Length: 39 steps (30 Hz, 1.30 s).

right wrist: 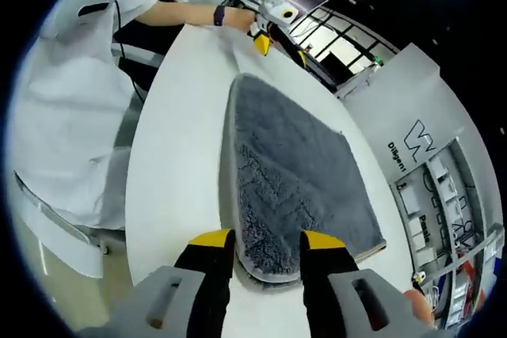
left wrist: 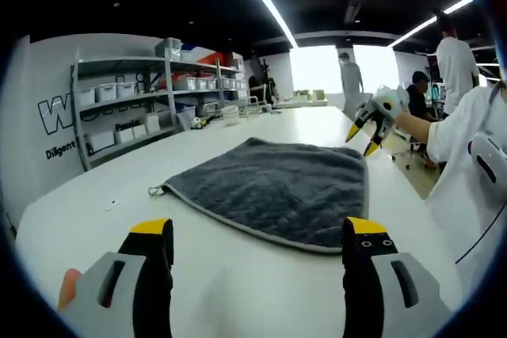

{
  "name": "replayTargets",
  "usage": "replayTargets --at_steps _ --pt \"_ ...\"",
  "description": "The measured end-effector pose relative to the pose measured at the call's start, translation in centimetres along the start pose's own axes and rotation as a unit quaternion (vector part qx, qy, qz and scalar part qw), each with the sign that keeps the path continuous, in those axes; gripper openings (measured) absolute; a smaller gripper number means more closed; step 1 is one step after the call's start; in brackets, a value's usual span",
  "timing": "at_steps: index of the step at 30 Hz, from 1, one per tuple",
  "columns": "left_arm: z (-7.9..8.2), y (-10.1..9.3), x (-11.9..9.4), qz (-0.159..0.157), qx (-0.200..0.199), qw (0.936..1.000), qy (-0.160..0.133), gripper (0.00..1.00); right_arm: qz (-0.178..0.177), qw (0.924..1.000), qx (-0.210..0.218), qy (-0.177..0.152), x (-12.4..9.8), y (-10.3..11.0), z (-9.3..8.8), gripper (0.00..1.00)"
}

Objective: Open the folded towel by lifting each exposed corner and separating the folded layers until the towel lies flat within the target outline without major curled edges

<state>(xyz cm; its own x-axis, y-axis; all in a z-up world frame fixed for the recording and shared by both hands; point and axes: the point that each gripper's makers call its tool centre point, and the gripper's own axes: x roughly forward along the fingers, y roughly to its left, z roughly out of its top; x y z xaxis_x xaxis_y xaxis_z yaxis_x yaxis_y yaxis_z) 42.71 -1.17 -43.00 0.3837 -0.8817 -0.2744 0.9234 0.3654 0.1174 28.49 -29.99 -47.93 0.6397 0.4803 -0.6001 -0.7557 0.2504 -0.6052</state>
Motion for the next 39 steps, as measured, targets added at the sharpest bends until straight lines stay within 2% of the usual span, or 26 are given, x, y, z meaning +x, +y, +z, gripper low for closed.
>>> replayTargets --at_steps 10,16,21,24,31,39 --pt "-0.8 0.2 0.6 0.000 0.001 1.0000 0.002 0.87 0.026 0.9997 -0.004 0.001 1.2 1.2 -0.7 0.10" --pt "-1.0 0.3 0.7 0.001 0.002 1.0000 0.001 0.87 0.030 0.9990 0.028 -0.019 1.1 0.9 -0.6 0.04" --pt "-1.2 0.2 0.8 0.000 0.003 1.0000 0.003 0.87 0.015 0.9937 0.084 -0.073 0.1 -1.1 0.7 0.02" --pt "-1.3 0.1 0.9 -0.001 0.004 1.0000 0.007 0.87 0.004 0.9905 0.102 -0.092 -0.4 -2.6 1.2 0.01" --pt "-1.5 0.2 0.9 -0.001 0.003 0.9999 0.010 0.87 -0.018 0.9895 0.106 -0.096 0.1 -5.6 2.2 0.01" --pt "-1.9 0.0 1.0 -0.002 0.003 0.9998 0.018 0.86 -0.027 0.9888 0.110 -0.098 2.2 -9.0 3.4 0.01"
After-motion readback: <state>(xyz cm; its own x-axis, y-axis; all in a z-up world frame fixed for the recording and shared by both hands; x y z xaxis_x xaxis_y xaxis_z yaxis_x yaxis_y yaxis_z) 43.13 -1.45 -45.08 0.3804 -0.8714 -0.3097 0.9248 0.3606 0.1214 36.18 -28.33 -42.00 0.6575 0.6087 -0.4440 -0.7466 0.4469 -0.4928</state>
